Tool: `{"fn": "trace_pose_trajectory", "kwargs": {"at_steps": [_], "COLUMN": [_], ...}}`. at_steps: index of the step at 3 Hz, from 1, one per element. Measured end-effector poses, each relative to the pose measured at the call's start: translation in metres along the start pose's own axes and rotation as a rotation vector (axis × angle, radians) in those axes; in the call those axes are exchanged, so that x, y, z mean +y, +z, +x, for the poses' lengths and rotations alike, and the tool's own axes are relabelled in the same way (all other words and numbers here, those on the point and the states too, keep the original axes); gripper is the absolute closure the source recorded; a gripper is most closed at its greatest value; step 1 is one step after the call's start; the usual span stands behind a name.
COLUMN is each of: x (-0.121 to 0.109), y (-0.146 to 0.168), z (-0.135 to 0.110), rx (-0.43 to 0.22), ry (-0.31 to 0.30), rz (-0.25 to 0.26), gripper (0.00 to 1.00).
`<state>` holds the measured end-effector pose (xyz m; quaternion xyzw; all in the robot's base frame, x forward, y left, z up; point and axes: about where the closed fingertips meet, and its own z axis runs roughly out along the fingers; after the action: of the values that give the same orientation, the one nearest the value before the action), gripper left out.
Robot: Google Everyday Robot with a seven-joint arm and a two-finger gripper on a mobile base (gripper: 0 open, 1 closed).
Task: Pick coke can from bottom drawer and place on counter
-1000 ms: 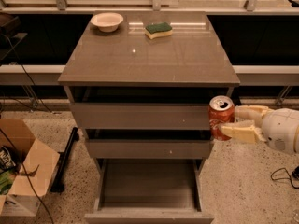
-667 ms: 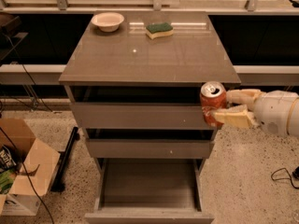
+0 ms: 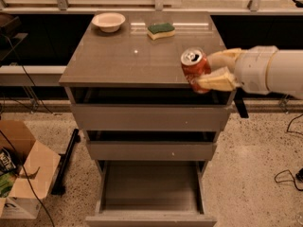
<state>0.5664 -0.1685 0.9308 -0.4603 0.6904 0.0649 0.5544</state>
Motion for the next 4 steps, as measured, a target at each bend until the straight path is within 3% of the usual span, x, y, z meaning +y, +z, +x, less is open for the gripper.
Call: {"fn": "trace_pose_trajectory", "kwargs": {"at_steps": [1, 2, 4], "x": [-0.024, -0.049, -0.092], "y": [0.025, 0.052, 0.106], "z": [-0.035, -0.057, -0.073], "rx": [0.004, 0.013, 0.04], "ry": [-0.08, -0.119, -0.195], "rz": [0.011, 0.028, 0.066], "gripper": [1.0, 1.0, 1.0]}}
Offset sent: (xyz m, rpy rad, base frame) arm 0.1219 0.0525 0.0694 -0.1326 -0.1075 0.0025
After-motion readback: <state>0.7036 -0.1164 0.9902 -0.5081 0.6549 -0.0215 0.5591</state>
